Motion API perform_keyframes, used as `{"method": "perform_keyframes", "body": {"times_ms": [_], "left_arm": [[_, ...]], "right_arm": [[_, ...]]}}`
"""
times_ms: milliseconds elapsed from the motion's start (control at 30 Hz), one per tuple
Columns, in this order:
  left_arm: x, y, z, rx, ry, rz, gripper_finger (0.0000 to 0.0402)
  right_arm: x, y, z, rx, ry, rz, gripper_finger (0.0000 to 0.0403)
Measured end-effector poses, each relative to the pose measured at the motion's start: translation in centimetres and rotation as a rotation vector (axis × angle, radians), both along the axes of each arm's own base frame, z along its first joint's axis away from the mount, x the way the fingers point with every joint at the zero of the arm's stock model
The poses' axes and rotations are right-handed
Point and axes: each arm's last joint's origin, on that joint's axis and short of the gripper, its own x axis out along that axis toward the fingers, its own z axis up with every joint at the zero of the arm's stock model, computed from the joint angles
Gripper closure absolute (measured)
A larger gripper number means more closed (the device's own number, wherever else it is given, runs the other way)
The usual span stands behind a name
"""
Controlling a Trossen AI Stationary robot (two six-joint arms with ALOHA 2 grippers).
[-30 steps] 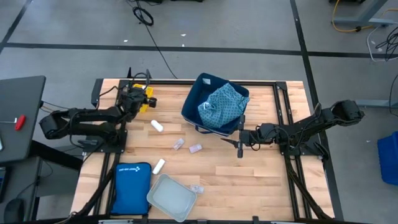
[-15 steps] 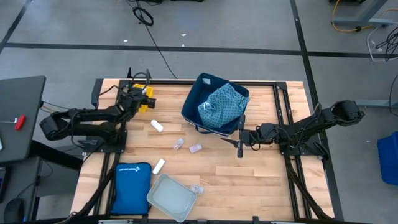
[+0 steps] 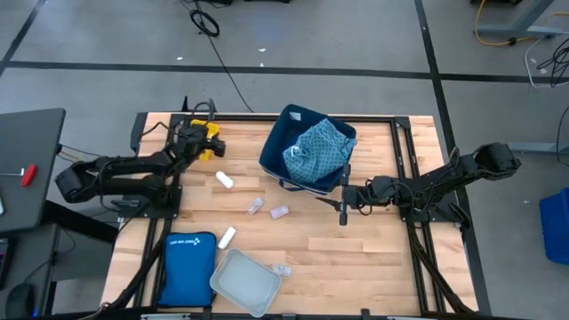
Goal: Pick & place medical supplies in basket/bin
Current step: Put the top white rolled gauze into the yellow bin
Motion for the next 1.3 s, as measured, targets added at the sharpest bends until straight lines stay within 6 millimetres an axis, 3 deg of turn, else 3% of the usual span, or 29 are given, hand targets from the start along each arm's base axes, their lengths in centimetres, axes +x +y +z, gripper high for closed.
{"method": "perform_keyframes", "body": {"times_ms": [267, 533, 800, 1300], "left_arm": [[1.3, -1.0, 2.0, 0.014, -0.026, -0.347, 0.0173], [3.4, -3.0, 3.7, -0.037, 0.225, -0.591, 0.0172], [4.6, -6.3, 5.0, -0.125, 0.405, -0.851, 0.0169], [4.6, -8.2, 3.0, -0.264, 0.631, -0.973, 0.0112]], "right_arm": [[0.0, 0.0, 0.0, -0.016, 0.001, 0.002, 0.0231], [0.0, 0.0, 0.0, -0.024, 0.002, 0.003, 0.0231], [0.0, 0.0, 0.0, -0.032, 0.003, 0.004, 0.0231], [0.0, 0.0, -0.1, -0.035, 0.018, 0.007, 0.0231]]}}
